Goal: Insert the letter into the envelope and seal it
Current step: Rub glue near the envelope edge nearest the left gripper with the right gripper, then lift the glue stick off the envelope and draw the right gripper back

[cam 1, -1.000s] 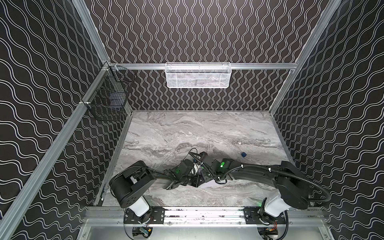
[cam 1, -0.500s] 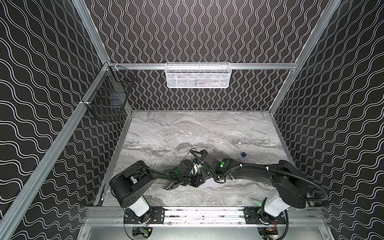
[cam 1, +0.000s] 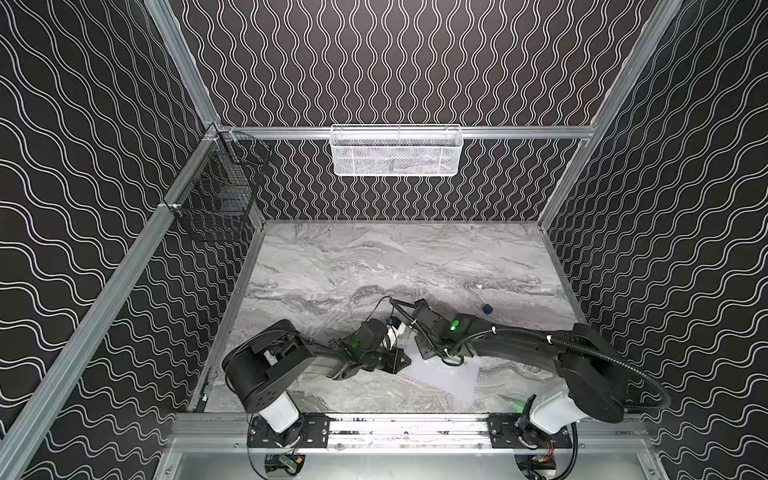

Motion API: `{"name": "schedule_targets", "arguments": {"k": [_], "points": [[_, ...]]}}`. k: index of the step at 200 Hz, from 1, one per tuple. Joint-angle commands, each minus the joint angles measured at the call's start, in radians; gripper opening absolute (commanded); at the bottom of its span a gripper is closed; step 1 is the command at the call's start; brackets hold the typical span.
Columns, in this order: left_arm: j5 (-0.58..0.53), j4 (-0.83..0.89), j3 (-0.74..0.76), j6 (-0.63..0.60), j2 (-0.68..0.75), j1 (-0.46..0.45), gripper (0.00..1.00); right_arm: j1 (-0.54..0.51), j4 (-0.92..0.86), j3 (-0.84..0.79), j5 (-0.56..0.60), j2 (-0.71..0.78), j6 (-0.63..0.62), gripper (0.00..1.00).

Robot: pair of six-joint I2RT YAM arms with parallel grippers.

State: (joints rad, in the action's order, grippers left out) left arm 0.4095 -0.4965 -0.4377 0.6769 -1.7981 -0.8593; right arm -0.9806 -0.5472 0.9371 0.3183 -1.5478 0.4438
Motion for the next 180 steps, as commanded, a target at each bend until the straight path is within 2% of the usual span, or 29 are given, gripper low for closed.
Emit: {"name": "schedule_targets", "arguments": {"k": [1,26,58,92,134,180], "points": [[-0.100,0.361,0.019,-0.004,-0.019,-0.001,0.07,-0.001,-0.017,0.013,-0.033,0.040,0.000,0.00],[-0.099,0.360,0.019,-0.004,-0.024,0.000,0.07,-0.020,0.040,-0.005,-0.100,0.077,0.038,0.00],[-0.096,0.357,0.019,-0.004,-0.026,0.000,0.07,-0.072,0.095,-0.014,-0.086,0.042,0.068,0.00],[-0.094,0.345,0.025,0.000,-0.031,0.000,0.07,-0.079,0.121,-0.017,-0.048,0.006,0.079,0.00],[-0.092,0.341,0.025,-0.001,-0.032,0.000,0.07,-0.078,0.026,-0.021,-0.029,0.082,0.092,0.00],[-0.093,0.350,0.019,-0.006,-0.034,0.000,0.07,-0.088,-0.091,-0.094,-0.035,0.207,0.174,0.00]]}}
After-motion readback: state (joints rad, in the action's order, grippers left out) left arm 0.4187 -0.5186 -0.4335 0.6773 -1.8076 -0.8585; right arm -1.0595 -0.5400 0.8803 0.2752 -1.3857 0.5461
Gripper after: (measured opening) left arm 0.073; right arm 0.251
